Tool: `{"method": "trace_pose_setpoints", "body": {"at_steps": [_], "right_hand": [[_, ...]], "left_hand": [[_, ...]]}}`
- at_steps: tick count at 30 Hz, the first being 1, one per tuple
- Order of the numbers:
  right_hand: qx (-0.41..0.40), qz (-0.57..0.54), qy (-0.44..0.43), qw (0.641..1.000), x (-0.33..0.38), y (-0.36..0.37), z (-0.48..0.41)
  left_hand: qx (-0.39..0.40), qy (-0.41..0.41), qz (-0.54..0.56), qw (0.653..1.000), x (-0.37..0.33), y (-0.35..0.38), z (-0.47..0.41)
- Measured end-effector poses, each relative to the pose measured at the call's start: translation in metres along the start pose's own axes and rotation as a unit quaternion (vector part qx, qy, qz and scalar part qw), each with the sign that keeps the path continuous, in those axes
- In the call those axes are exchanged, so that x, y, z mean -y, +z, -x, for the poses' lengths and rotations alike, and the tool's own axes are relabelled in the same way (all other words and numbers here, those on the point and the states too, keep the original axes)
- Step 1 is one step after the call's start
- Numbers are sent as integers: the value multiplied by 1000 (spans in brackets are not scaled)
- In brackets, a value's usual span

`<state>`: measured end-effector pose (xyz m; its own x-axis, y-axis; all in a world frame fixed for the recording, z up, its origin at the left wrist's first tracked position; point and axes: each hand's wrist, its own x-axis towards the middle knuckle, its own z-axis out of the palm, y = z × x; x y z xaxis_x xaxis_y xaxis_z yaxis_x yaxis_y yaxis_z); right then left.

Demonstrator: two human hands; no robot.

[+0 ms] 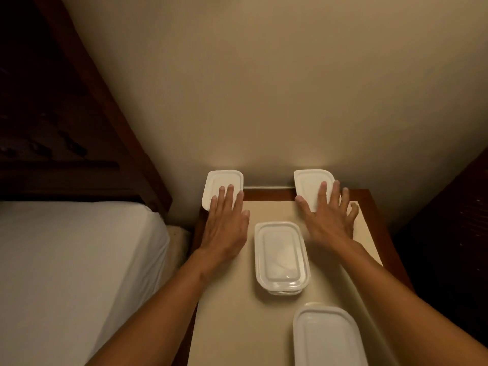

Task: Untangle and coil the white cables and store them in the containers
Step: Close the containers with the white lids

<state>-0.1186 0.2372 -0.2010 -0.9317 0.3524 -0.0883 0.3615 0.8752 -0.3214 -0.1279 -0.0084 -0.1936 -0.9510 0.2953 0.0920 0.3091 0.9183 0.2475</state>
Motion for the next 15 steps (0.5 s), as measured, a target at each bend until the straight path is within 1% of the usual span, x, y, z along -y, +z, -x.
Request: {"method": "trace_pose_setpoints", "body": {"at_steps": [2, 4, 5, 7, 9, 12, 15], "right_hand": [[-55, -58, -21, 997, -2, -4, 30], [-97, -100, -32, 990, -6, -8, 65], [-104, -104, -34, 989, -9, -9, 84], [-99, -105, -37, 989, -12, -10, 123], [-87, -92, -51, 991, -15, -14, 161], [-59, -72, -88, 992, -21, -20, 212], [0, -12, -107, 994, -26, -12, 257]], "left_hand": [[2, 29, 75, 997, -26, -8, 33], [25, 50, 105, 993, -51, -6, 71], [38, 59, 109, 992, -62, -1, 91], [67, 84, 95, 990, -76, 12, 121], [81, 109, 53, 989, -81, 21, 135], [85, 98, 10, 991, -78, 17, 141], [93, 78, -5, 993, -72, 14, 144]]}}
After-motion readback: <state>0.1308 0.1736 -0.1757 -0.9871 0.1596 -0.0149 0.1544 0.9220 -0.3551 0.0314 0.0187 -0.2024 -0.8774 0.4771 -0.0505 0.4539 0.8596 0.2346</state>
